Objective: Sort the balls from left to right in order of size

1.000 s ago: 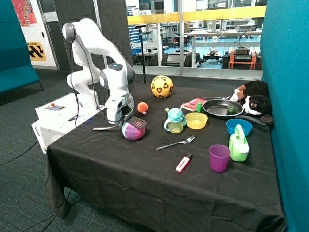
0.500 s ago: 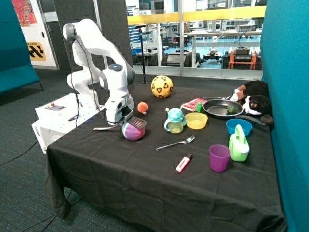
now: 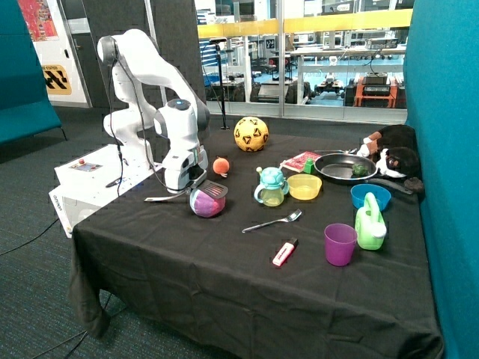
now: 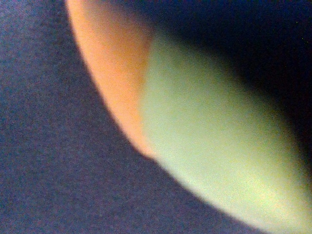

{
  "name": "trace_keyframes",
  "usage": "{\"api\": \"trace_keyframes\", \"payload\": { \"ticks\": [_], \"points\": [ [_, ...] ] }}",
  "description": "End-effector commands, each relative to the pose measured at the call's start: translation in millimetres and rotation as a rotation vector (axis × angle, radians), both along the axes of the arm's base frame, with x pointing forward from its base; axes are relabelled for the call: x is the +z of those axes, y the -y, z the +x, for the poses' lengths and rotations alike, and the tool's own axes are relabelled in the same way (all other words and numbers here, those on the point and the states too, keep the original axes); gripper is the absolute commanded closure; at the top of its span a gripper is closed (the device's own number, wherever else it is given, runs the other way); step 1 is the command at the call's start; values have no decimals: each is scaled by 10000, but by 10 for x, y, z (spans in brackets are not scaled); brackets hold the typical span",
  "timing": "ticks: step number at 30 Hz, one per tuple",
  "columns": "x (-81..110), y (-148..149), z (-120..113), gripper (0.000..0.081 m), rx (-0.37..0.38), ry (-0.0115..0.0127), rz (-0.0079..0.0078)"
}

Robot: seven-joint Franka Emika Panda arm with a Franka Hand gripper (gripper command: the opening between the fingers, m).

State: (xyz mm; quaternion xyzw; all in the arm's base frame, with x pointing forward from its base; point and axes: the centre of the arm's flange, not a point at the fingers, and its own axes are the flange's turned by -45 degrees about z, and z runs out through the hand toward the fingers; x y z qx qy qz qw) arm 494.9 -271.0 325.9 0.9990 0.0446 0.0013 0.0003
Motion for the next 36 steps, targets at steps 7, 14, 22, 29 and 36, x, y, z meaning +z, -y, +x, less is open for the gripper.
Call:
{"api": "trace_keyframes", "payload": {
  "ticks": [7, 14, 22, 29, 36],
  "points": [
    [42, 4, -7, 808, -43, -26, 4],
    [73, 1, -29, 808, -27, -26, 4],
    [221, -2, -45, 808, -51, -26, 4],
    [398, -12, -63, 808, -34, -26, 4],
    [498, -69, -70, 808, 94, -26, 4]
  ]
}}
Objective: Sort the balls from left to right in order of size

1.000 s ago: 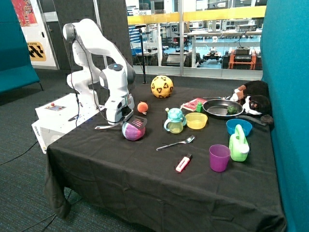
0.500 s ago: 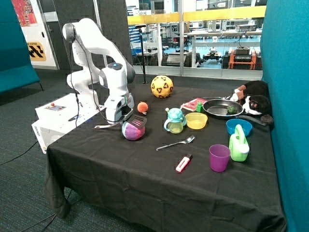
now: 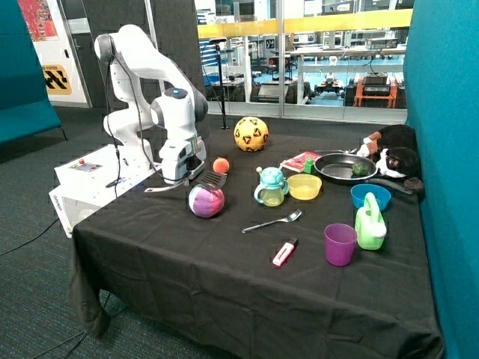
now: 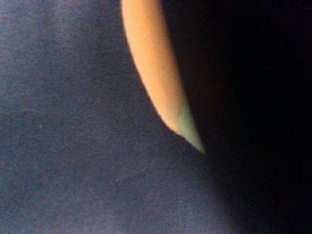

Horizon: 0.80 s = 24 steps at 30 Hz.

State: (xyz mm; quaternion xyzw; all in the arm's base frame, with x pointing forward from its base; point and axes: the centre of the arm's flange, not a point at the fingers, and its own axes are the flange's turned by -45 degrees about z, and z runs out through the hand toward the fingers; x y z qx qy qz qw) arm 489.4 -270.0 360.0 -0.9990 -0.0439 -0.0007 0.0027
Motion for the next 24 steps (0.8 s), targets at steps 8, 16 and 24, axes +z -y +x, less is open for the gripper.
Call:
{"api": "trace_keyframes", "payload": {
  "ticks": [8, 16, 24],
  "points": [
    [257, -214, 54, 808, 394, -11, -56],
    [330, -426, 163, 808, 822, -10, -56],
    [318, -587, 211, 808, 1041, -9, -56]
  ]
}}
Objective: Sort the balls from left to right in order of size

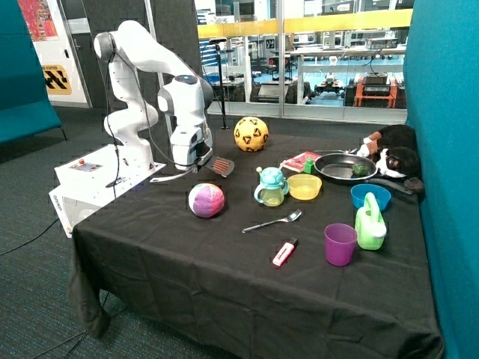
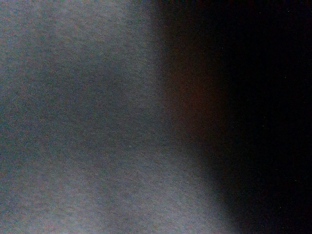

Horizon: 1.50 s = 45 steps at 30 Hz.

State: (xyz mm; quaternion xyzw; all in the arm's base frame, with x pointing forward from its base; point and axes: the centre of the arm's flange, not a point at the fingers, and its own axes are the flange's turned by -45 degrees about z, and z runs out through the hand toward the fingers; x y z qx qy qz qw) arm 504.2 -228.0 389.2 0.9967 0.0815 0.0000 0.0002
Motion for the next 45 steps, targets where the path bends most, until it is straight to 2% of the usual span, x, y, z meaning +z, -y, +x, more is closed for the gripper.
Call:
{"api": "trace_keyframes", "payload": {
  "ticks": [1, 17, 31, 35, 45],
  "points": [
    [13, -189, 66, 808, 308, 0, 5],
    [-146, -284, 51, 808, 352, 0, 5],
    [-370, -544, 95, 808, 764, 0, 5],
    [-397, -583, 109, 808, 679, 0, 5],
    [-492, -564, 109, 808, 667, 0, 5]
  ]
}}
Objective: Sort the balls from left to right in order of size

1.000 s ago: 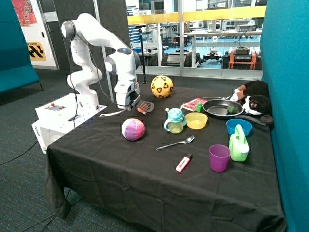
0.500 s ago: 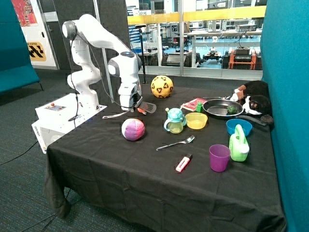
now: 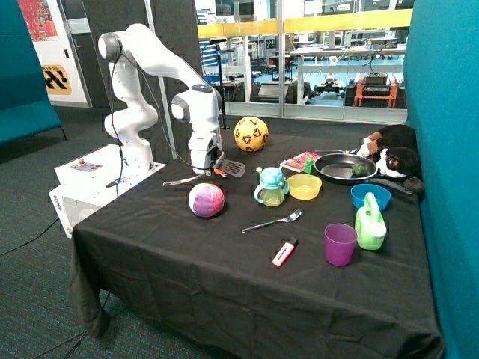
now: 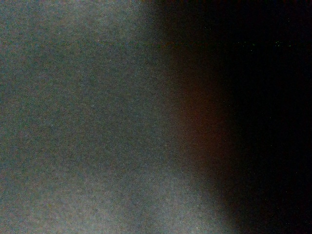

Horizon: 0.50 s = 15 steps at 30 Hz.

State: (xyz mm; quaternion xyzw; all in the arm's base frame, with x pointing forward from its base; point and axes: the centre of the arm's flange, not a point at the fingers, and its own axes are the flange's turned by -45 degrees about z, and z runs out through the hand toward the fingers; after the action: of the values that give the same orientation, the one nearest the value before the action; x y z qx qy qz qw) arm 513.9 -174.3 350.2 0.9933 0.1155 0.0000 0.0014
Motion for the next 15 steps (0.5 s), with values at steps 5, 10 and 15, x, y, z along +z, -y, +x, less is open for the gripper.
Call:
{"api": "trace_keyframes", "payload": {
  "ticks": [5, 10, 15],
  "points": [
    [-186, -37, -12, 808, -14, -4, 27],
    [-271, -73, -39, 808, 82, -4, 27],
    [-308, -100, -37, 808, 109, -4, 27]
  ]
}}
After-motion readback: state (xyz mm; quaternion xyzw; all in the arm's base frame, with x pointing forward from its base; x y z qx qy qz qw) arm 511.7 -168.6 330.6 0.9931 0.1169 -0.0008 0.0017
